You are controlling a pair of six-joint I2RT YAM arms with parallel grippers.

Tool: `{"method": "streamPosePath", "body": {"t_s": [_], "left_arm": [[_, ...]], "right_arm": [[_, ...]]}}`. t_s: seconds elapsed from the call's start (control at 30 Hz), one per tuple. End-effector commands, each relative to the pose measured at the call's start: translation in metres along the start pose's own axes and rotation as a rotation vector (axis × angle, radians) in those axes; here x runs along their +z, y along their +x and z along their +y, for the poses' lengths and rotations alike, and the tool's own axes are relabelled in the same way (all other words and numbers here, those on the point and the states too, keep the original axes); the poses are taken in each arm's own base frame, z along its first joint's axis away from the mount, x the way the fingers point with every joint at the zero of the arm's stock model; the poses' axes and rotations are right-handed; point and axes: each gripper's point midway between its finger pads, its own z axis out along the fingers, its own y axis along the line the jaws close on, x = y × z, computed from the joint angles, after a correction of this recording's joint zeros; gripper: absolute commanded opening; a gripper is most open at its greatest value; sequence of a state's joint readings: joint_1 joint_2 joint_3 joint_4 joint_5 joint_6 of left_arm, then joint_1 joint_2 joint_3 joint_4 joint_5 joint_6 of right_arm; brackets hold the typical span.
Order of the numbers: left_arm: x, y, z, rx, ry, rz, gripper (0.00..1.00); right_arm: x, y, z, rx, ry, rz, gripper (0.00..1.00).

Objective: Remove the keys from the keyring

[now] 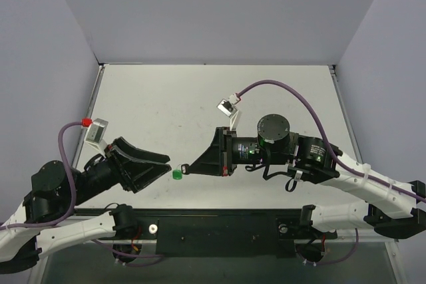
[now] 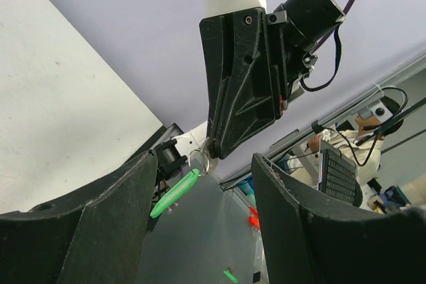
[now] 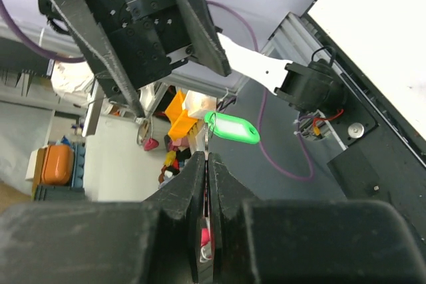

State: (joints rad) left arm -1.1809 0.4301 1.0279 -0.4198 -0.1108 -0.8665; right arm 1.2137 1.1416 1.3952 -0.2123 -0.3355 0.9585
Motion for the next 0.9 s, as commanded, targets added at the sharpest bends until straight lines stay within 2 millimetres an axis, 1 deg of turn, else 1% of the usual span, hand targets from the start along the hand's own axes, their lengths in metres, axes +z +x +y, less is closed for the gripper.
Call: {"method": "streamPosePath", "body": {"t_s": [0.0,0.13,0.17,0.3,0.43,0.47,0.67,0.87], "left_arm": [[-0.001,0.002,-0.014,0.068,0.047,0.054,0.69],[0.000,0.006,-0.022,0.086,0.077,0.090,0.69],[-0.001,0.006,-0.028,0.089,0.102,0.103,0.69],[0.000,0.014,-0.038,0.096,0.151,0.152,0.68],[0.001,0.017,-0.039,0.096,0.157,0.167,0.64],[0.001,0.017,-0.038,0.096,0.152,0.167,0.64],[0.004,0.017,-0.036,0.098,0.138,0.168,0.57],[0.009,0.022,-0.039,0.099,0.152,0.199,0.54]], "right_arm": [[-0.012,-0.002,0.042,-0.067,-0.154,0.017,0.00],[-0.016,0.003,0.044,-0.091,-0.157,0.043,0.00],[-0.015,0.005,0.042,-0.093,-0.153,0.052,0.00],[-0.016,0.007,0.042,-0.098,-0.150,0.063,0.00],[-0.016,0.009,0.042,-0.100,-0.146,0.068,0.00],[-0.015,0.010,0.039,-0.099,-0.134,0.069,0.00],[-0.015,0.011,0.042,-0.106,-0.135,0.080,0.00],[-0.015,0.013,0.044,-0.111,-0.134,0.086,0.00]]}}
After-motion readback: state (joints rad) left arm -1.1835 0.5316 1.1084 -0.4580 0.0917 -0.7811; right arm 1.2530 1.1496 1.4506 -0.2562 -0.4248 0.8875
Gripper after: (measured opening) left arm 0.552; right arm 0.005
